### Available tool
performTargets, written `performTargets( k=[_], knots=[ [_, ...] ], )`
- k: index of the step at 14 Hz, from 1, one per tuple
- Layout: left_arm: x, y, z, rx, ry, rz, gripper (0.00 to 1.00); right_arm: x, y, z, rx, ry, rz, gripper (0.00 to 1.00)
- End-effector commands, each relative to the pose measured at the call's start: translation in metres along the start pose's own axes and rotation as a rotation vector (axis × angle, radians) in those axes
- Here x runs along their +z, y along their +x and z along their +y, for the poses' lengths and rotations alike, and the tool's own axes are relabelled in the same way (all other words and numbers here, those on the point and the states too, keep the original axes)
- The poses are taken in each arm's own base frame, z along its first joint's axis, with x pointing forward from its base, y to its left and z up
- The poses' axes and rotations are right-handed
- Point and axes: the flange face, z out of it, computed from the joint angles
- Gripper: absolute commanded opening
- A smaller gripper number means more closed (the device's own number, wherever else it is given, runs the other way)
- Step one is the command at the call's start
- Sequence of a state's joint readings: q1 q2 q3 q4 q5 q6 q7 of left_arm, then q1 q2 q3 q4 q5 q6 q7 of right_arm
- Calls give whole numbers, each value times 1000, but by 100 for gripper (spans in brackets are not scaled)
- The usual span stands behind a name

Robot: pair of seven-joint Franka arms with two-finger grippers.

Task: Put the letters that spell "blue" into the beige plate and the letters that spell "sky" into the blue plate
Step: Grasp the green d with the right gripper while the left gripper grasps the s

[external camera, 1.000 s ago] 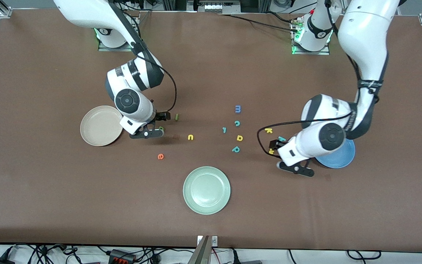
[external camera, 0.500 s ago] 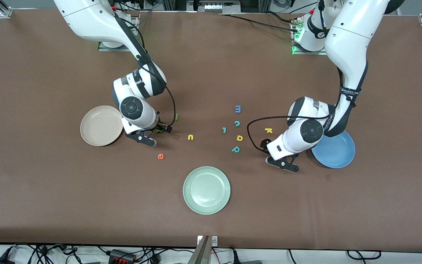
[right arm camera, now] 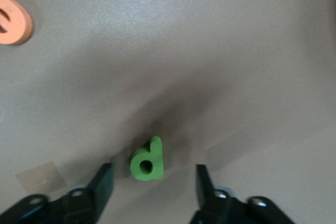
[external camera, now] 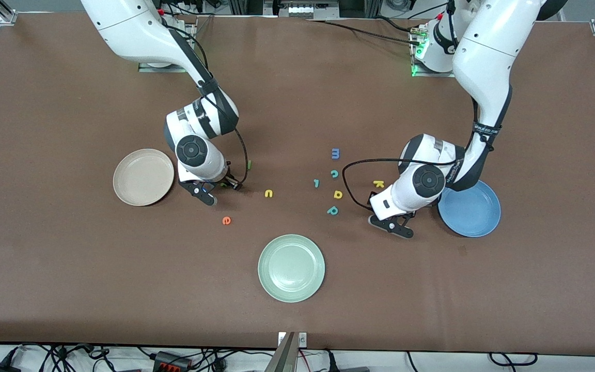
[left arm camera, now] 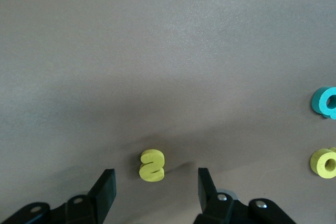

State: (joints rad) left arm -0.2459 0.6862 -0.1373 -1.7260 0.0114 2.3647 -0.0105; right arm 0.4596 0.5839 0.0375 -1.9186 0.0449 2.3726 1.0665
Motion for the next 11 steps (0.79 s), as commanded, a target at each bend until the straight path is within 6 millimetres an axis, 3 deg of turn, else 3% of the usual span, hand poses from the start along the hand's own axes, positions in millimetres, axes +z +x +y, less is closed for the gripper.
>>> performTargets(
  k=[1,6,8,11],
  knots=[
    [3,2,3,33,17,15,57,-2,-3,3,24,17,0,58],
    [13,2,2,32,15,30,56,-4,-1,2,20,26,5,30],
    [16,1,2,35,15,26,35,-5,2,4,12,28,7,21],
    [12,0,1,19,15,20,11,-15,12,5,3,38,12,18]
  ],
)
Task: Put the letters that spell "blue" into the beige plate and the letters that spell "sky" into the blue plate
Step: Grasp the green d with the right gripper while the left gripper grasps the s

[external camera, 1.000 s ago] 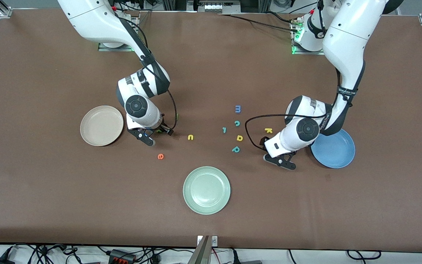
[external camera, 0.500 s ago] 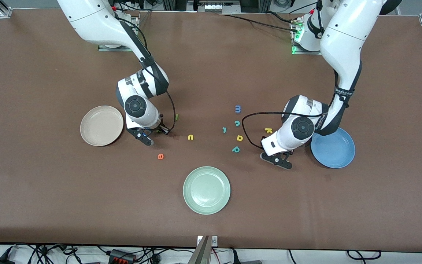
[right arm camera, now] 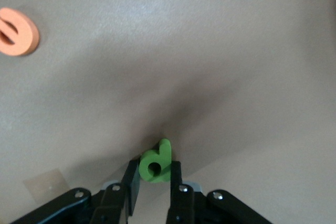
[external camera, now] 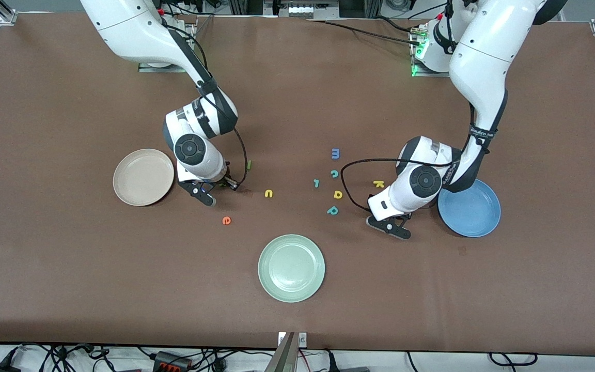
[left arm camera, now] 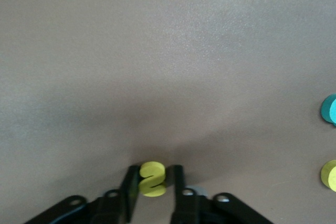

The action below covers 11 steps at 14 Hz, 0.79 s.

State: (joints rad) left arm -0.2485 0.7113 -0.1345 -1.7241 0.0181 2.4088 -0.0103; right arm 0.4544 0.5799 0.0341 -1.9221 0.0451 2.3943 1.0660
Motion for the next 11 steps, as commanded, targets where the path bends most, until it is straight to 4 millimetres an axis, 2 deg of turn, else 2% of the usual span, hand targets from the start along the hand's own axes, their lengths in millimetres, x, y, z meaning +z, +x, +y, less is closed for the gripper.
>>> performTargets(
  k=[1,3,4,5,6,8,9,11],
  knots=[
    [-3,-2,2,14,12,-7,9,-25,10,3,-18,34,10,18],
    [-34,-2,-9,-7,18,-29,8,-54,23,10,-47,42,17,18],
    [-55,-3,-14,-16,23,-46,8,-66,38,22,-62,35,10,18],
    [-75,-6,-27,-30,28,-68,8,-72,49,33,-81,14,-7,18],
    [-93,-12,-49,-51,31,-94,8,-73,61,47,-116,-15,-29,18],
    [-104,-28,-93,-120,26,-177,8,-77,95,86,-161,-34,-64,18],
    [-103,-36,-115,-151,22,-204,8,-80,101,100,-189,-45,-83,18],
    [-90,-47,-134,-174,18,-244,8,-71,112,138,-217,-66,-124,18]
  ],
)
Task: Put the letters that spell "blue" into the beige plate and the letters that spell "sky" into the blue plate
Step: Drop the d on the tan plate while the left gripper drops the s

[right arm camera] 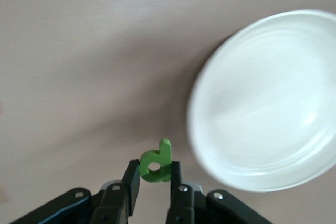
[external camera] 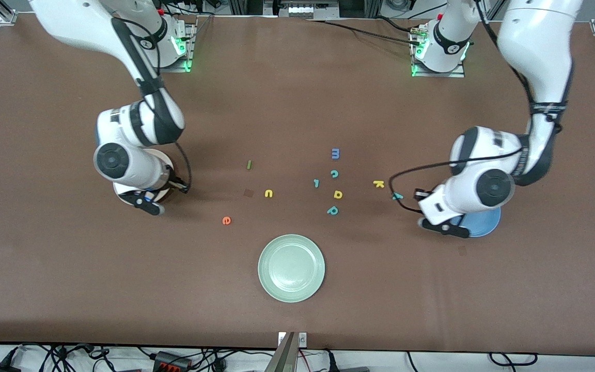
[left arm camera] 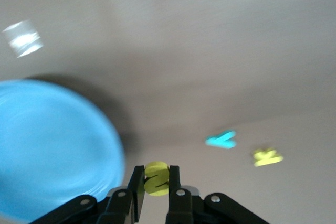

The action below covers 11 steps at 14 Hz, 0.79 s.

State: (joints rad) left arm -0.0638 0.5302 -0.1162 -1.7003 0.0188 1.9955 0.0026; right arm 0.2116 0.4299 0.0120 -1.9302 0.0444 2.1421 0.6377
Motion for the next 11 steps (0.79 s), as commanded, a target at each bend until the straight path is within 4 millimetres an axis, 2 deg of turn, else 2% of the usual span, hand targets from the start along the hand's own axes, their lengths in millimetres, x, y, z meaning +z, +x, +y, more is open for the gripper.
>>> performTargets(
  k=[1,3,4,5,7,10,11],
  knots=[
    [29,-8,-32,-22,13,-63,8,10,-7,46,-65,-13,-51,18],
    [55,-9,-74,-41,55,-91,9,17,-2,77,-91,-14,-78,18],
    [65,-8,-83,-43,63,-91,12,24,-2,87,-108,-16,-92,18],
    [72,-11,-84,-44,61,-96,25,31,0,96,-121,-16,-102,19],
    [68,-11,-82,-59,61,-83,100,43,7,112,-138,-16,-123,19],
    [50,-11,-68,-42,59,-67,100,64,21,135,-177,-1,-131,25],
    [41,-11,-51,-17,51,-60,100,69,24,138,-185,3,-131,33]
  ],
)
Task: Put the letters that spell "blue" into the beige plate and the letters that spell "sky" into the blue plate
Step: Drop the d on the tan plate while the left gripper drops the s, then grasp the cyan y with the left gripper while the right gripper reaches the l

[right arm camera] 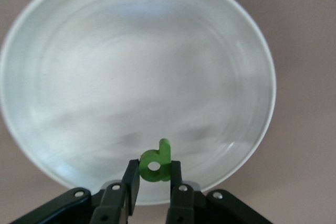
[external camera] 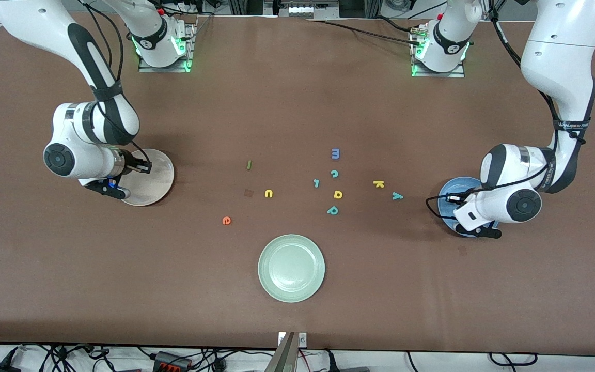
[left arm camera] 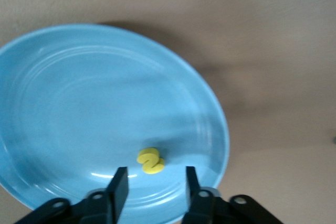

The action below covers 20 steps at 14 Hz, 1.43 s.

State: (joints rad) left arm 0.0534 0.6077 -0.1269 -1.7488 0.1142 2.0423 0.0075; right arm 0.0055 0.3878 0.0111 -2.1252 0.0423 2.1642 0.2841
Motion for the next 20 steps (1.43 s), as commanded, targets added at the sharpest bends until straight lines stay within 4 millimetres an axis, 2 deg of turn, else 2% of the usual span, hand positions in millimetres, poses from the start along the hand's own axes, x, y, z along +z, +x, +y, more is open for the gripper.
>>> performTargets(
  k=[1,2,4,5,6,7,8,10,12,13,14,16,18,19,20],
  knots=[
    [-33,-9,45,57,6,23,100,7,6,12,-31,13,10,80],
    [-38,-10,69,48,-5,32,100,-12,7,10,-19,21,33,100],
    [-40,-9,110,28,-11,60,100,-61,5,-5,-48,24,57,100],
    [-37,-8,130,22,-13,83,100,-82,3,-21,-73,16,46,100],
    [-30,-7,143,37,-9,104,100,-97,0,-44,-110,9,51,100],
    [-18,-9,161,72,0,125,100,-107,-8,-76,-156,6,70,100],
    [-5,-14,170,89,3,133,100,-105,-19,-104,-214,-3,87,100],
    [17,-20,163,114,23,176,100,-92,-40,-160,-294,-14,124,100],
    [36,-23,162,121,5,225,100,-77,-60,-204,-304,-11,156,87],
    [39,-22,161,120,2,232,100,-68,-68,-224,-283,-5,179,86],
    [40,-23,160,121,3,231,98,-60,-78,-244,-271,1,198,81],
    [43,-22,159,119,2,228,91,-38,-92,-277,-219,26,236,78],
    [45,-22,160,119,2,225,80,-14,-103,-300,-176,34,246,70],
    [45,-22,160,119,2,225,69,0,-108,-307,-161,32,241,68],
    [45,-22,160,119,2,225,53,17,-113,-314,-153,25,238,68]
  ],
)
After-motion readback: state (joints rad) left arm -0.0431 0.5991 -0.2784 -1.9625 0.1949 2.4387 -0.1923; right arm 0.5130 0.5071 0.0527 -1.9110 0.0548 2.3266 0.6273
